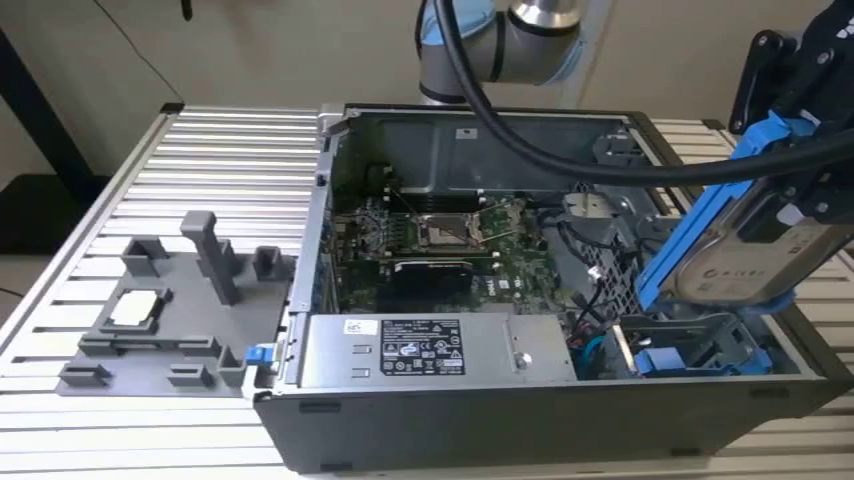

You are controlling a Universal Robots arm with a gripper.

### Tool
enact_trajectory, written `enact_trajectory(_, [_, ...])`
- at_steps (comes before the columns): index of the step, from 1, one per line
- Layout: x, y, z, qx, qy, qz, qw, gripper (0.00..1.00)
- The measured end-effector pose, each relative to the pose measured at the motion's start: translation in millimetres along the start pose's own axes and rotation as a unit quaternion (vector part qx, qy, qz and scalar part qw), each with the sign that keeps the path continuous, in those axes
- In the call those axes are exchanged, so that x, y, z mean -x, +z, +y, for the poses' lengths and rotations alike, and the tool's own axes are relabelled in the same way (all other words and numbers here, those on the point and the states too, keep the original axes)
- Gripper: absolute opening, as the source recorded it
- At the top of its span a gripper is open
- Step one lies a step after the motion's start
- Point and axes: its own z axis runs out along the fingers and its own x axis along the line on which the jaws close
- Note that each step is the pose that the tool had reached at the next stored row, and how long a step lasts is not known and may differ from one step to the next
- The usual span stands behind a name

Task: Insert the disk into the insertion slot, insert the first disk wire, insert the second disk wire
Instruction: 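Insert the disk into the insertion slot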

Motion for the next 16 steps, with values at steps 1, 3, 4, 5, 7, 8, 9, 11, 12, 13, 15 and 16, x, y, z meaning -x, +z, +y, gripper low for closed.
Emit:
enact_trajectory(1, [0.0,1.2,0.0,-0.0005,-0.001,0.0005,1.0000,0.33])
enact_trajectory(3, [0.0,3.5,-0.1,-0.0006,-0.002,0.0013,1.0000,0.33])
enact_trajectory(4, [0.0,4.6,-0.2,-0.0007,-0.003,0.0015,1.0000,0.33])
enact_trajectory(5, [0.1,5.6,-0.2,-0.0007,-0.004,0.0017,1.0000,0.33])
enact_trajectory(7, [0.1,7.7,-0.3,-0.0007,-0.007,0.0022,1.0000,0.33])
enact_trajectory(8, [0.1,8.8,-0.5,-0.0007,-0.009,0.0023,1.0000,0.33])
enact_trajectory(9, [0.1,10.1,-0.6,-0.0008,-0.011,0.0024,0.9999,0.33])
enact_trajectory(11, [0.1,12.3,-0.8,-0.0009,-0.015,0.0025,0.9999,0.33])
enact_trajectory(12, [0.1,13.6,-1.0,-0.0010,-0.017,0.0025,0.9999,0.33])
enact_trajectory(13, [0.2,14.6,-1.2,-0.0010,-0.019,0.0025,0.9998,0.33])
enact_trajectory(15, [0.2,16.3,-1.7,-0.0011,-0.022,0.0026,0.9998,0.33])
enact_trajectory(16, [0.2,17.1,-2.1,-0.0011,-0.023,0.0027,0.9997,0.33])
